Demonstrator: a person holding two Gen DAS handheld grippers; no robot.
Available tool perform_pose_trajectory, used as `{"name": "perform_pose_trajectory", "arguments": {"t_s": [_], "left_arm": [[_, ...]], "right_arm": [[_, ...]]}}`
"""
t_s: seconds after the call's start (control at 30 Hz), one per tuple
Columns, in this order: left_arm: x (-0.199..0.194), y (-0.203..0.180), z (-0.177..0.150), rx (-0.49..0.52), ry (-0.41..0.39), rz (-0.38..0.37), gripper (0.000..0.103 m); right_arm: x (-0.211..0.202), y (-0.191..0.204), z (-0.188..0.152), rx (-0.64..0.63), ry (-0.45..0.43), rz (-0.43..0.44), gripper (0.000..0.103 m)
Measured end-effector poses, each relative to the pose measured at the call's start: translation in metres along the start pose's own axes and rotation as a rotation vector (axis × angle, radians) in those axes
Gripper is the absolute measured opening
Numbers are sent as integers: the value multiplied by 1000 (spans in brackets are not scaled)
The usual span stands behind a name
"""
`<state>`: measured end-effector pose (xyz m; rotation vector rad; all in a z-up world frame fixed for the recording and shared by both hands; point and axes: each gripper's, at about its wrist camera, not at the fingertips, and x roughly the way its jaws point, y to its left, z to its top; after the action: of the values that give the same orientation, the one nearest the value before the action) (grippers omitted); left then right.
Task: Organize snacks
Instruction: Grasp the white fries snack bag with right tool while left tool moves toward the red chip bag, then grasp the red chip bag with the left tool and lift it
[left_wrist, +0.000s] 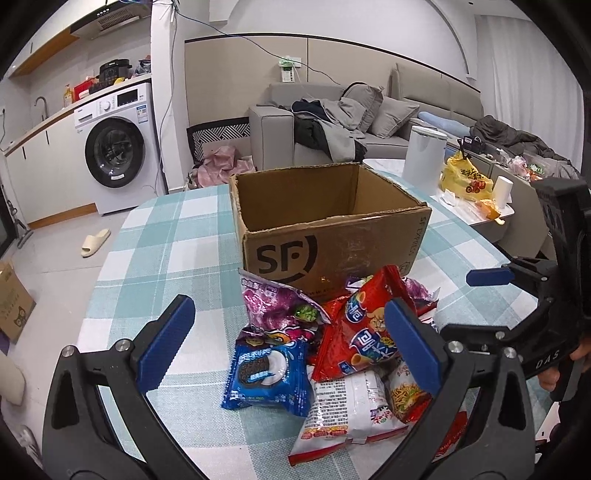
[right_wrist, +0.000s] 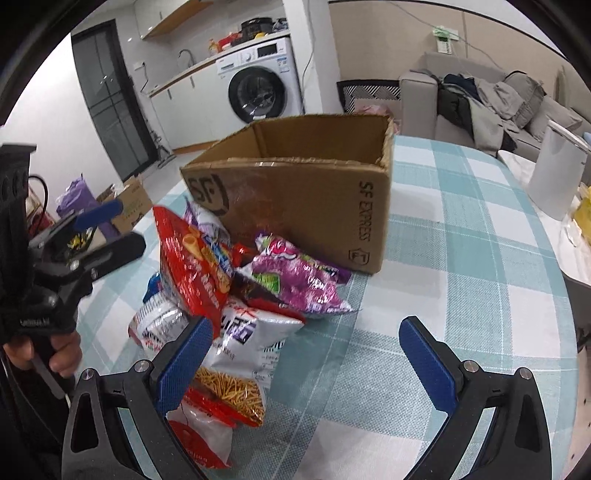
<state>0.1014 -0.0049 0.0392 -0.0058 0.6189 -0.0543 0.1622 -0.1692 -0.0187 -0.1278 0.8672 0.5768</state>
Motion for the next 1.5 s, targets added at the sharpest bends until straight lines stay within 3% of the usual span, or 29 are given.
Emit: {"name": "perform_pose_trajectory", "arguments": {"t_s": [0.53, 0.87, 1.13, 1.2, 1.23, 1.3, 1.5], "left_arm": [[14, 12, -2, -58, 32, -27, 102], [26, 9, -7, -55, 54, -43, 102], [34, 1, -10, -38, 71, -59, 102], [36, -1, -11, -33, 74, -61, 102], [36, -2, -12, -33, 74, -63, 102], [37, -3, -13, -31, 77, -65, 102], [38, -5, -13, -19, 73, -57, 102]], "right_arm": [[33, 20, -12, -8, 111, 77, 103], [49, 22, -15, 14, 130, 110, 101], [53, 19, -15, 33, 135, 183, 80], [53, 20, -16, 27, 129, 212, 67], [51, 22, -18, 20, 123, 216, 67], [48, 25, -19, -6, 108, 193, 59], [44, 34, -19, -50, 78, 161, 51]]}}
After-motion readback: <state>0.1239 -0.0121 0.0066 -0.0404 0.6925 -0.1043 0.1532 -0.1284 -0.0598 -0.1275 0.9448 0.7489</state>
